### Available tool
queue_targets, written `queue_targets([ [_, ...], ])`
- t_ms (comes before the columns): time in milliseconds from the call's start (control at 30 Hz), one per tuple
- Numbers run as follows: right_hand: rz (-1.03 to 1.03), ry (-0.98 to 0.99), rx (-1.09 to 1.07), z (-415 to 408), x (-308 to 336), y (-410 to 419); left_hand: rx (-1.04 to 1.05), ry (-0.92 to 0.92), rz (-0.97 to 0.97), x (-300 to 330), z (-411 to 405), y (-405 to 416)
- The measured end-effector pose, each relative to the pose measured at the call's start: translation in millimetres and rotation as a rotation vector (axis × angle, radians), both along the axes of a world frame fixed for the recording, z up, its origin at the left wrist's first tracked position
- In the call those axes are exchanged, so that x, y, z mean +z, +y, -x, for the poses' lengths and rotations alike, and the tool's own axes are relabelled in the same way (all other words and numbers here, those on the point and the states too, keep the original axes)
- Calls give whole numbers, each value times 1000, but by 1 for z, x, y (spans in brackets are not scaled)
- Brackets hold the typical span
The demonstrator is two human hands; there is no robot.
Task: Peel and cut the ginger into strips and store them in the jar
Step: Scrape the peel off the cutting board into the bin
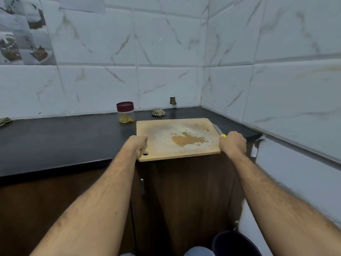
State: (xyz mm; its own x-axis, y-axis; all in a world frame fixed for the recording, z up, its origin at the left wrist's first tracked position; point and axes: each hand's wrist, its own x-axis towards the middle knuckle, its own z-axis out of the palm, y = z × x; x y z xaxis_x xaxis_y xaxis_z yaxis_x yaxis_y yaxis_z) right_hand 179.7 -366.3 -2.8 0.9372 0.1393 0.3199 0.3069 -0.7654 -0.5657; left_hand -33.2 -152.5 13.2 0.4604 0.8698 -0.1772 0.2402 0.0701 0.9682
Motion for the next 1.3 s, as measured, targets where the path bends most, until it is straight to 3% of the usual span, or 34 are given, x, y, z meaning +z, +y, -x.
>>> queue_targets([
  [400, -56, -7, -197, 8, -18, -156, -127, -65, 89, -50, -36, -126],
  [667, -42, 66, -257, 16, -88, -216, -166, -46, 131, -108, -37, -181],
  [1000, 86, 220, -244, 6, -173, -227, -126, 73, 299, -207, -41, -195],
  [1300, 257, 398, -187, -7, -252, -217, -103, 219, 337, -253, -55, -180],
])
